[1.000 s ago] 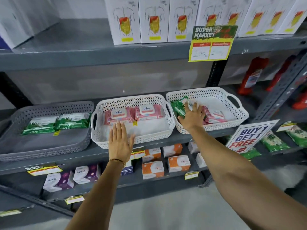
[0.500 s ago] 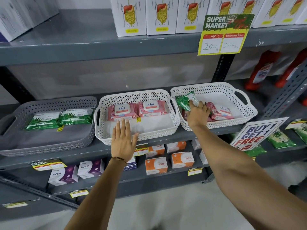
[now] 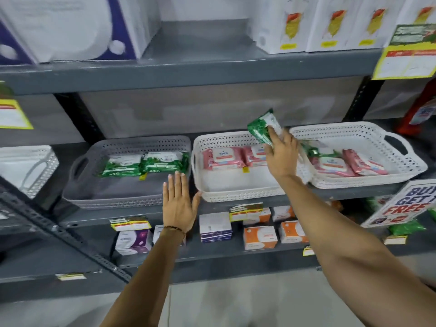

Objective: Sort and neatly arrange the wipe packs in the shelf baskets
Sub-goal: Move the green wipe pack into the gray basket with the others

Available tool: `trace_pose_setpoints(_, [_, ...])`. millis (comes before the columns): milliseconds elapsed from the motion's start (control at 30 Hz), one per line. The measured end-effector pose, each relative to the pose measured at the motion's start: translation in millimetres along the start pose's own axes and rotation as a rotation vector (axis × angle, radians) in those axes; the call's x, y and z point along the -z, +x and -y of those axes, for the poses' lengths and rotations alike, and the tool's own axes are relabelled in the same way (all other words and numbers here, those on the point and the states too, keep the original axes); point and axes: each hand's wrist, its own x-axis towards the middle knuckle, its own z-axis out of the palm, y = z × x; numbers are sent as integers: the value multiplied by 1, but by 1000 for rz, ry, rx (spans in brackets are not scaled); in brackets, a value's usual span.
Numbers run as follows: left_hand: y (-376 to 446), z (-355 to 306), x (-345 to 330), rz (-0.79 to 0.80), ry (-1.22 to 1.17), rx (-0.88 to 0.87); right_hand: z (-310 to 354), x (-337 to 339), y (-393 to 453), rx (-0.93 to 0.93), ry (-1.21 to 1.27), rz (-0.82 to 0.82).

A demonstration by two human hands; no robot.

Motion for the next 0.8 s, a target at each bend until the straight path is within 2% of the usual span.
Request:
trace_pose_setpoints(133, [-7,79,19,1,19,49,90,-31,-11,115,128,91])
trace_pose_setpoints(333, [-19,189,49,8,76,100,216,-82,-33,306,247,356])
trace_pose_setpoints(500, [-22,233,60,14,90,100,286,-120,-51,432,231,645])
trace_pose_setpoints(800, [-20,257,61,8,97,78,336,-162,-78,583,65,884])
